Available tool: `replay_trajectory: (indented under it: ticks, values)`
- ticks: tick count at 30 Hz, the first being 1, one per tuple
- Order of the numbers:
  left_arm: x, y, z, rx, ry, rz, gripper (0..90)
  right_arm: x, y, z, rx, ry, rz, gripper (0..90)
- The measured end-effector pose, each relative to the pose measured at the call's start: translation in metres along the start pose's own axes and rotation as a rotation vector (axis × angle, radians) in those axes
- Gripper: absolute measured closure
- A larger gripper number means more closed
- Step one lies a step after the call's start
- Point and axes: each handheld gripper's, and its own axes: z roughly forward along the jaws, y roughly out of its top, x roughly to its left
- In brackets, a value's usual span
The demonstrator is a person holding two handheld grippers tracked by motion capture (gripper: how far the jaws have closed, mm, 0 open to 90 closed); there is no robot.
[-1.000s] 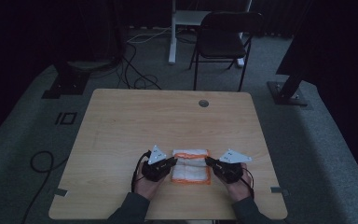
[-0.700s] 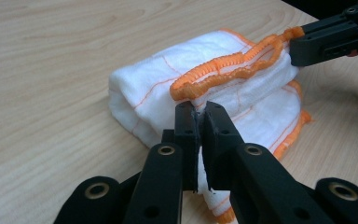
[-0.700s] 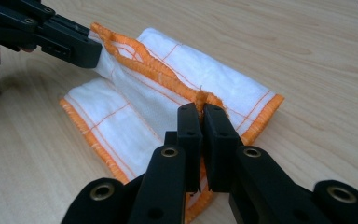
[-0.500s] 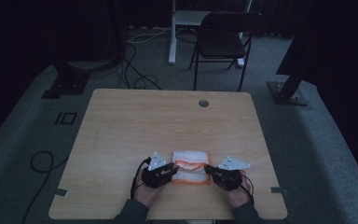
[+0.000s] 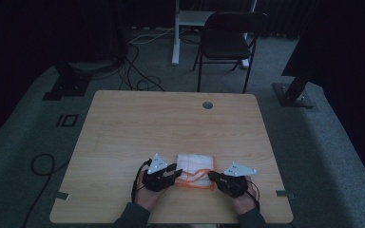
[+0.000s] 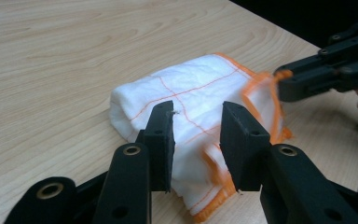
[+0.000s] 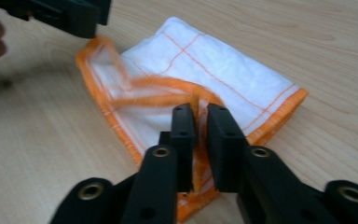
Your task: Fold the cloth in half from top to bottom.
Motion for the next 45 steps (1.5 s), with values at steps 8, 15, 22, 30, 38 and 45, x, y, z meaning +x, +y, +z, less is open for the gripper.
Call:
replay_trajectory:
  ticks: [8, 15, 22, 30, 38, 45]
  values:
    - [-0.002, -0.005, 0.006, 0.026, 0.000, 0.001, 66.9, 0.003, -0.001, -0.015, -0.060, 0.041, 0.006, 71.3]
    - [-0.005, -0.011, 0.011, 0.054, -0.001, 0.013, 67.9, 0.001, 0.000, -0.024, -0.116, -0.003, 0.031, 70.9]
    - [-0.003, -0.017, 0.016, 0.079, 0.012, 0.016, 68.8, 0.002, -0.002, -0.009, -0.058, -0.008, 0.041, 73.4]
    - [0.001, -0.022, 0.015, 0.082, 0.026, 0.003, 69.1, 0.006, -0.012, -0.008, 0.014, 0.008, 0.026, 73.1]
    - [0.012, -0.020, 0.002, 0.054, 0.064, -0.021, 68.1, -0.001, -0.020, -0.019, 0.040, -0.012, 0.054, 71.5]
    - [0.028, -0.022, -0.013, 0.030, 0.105, -0.050, 68.1, -0.013, -0.020, -0.033, -0.018, -0.060, 0.094, 69.9]
